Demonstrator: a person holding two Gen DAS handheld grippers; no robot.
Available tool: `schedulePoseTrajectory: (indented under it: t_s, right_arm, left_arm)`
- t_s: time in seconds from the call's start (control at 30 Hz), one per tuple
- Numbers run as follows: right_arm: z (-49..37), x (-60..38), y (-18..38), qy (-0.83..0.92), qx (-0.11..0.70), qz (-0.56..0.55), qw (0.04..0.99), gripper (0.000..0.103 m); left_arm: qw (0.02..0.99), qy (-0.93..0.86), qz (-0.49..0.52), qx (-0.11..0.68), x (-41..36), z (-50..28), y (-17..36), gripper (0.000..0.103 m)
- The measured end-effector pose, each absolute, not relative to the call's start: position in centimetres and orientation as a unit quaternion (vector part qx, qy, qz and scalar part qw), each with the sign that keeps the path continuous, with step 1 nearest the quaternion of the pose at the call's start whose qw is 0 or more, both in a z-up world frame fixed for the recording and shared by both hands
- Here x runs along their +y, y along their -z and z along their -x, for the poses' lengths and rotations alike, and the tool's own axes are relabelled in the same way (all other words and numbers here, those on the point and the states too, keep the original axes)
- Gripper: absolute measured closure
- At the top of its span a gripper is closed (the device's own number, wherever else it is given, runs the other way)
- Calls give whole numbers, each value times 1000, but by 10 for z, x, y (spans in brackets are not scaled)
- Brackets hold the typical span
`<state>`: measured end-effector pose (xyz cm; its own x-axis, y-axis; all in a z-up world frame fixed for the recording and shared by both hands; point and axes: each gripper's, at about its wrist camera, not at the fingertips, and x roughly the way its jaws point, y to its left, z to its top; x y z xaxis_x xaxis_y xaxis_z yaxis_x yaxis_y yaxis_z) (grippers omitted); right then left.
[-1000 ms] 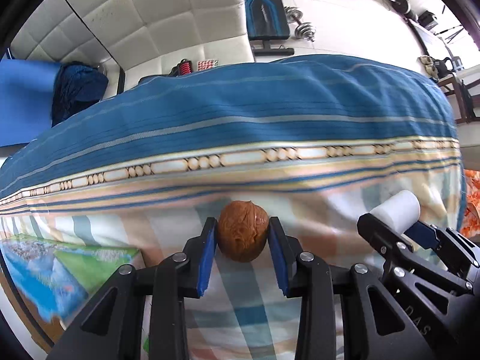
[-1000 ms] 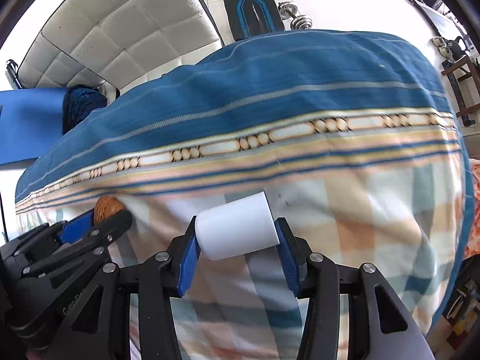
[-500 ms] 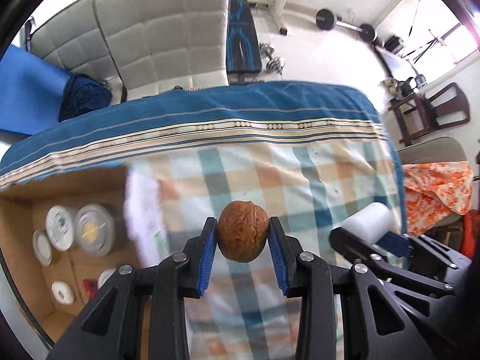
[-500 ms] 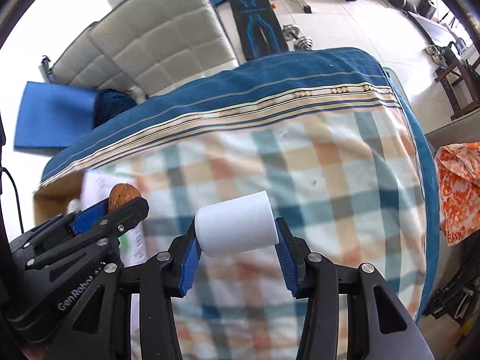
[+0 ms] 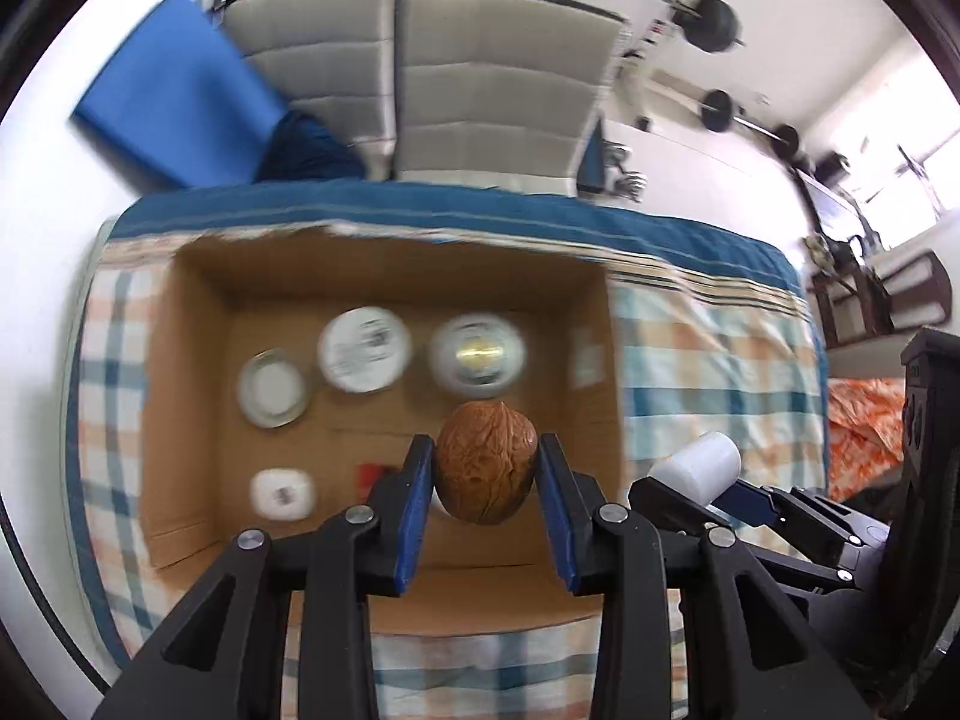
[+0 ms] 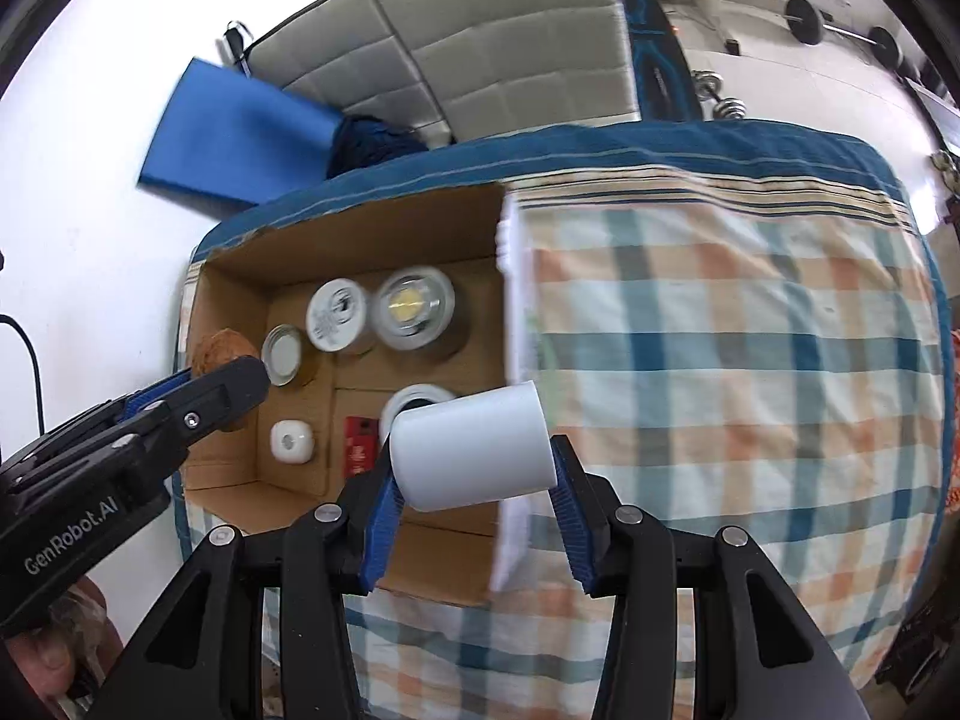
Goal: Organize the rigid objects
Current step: 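Carry the walnut and white cylinder into the box and open both tools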
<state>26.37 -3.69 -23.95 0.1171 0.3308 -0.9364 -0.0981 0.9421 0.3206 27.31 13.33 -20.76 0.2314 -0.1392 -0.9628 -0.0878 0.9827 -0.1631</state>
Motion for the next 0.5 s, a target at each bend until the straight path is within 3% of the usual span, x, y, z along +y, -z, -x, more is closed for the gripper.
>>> schedulePoseTrajectory:
  t_s: [0.5]
  right_arm:
    - [-302, 66, 354, -140, 702, -87, 693, 55]
  left_arm:
    - [694, 3, 195, 693, 227, -301, 330, 71]
